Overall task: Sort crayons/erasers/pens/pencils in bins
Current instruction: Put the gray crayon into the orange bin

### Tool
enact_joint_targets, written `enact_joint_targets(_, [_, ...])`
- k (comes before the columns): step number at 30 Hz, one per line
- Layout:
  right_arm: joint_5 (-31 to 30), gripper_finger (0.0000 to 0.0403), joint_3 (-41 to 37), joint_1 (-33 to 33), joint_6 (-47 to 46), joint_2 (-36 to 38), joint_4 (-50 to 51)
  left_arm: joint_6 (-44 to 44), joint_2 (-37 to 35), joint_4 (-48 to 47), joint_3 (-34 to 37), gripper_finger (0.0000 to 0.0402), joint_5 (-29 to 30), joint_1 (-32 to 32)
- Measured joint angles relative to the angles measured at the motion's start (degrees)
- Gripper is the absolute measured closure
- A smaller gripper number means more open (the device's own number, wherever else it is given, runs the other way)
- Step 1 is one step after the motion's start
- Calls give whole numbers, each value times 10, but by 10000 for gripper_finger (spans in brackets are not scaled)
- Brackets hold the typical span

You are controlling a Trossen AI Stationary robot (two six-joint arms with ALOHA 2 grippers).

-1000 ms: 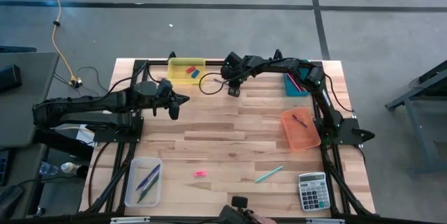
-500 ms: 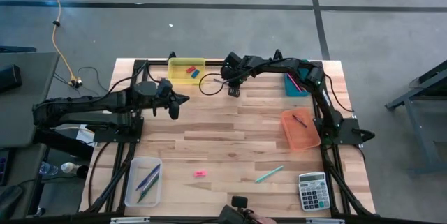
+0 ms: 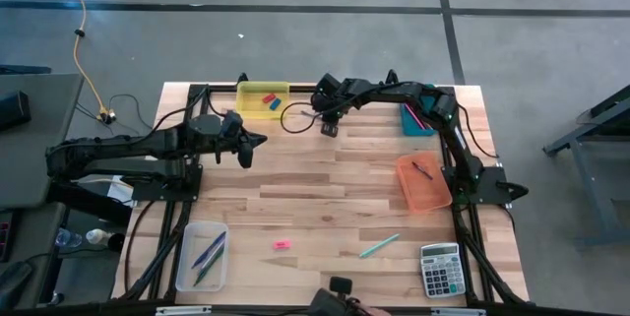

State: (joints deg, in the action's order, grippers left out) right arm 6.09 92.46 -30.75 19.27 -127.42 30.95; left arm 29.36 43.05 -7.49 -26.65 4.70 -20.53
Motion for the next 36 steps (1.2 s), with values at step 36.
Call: enact_joint_targets(36, [31, 274, 20, -11, -93, 10, -35, 11, 0, 2, 0, 402, 9, 15])
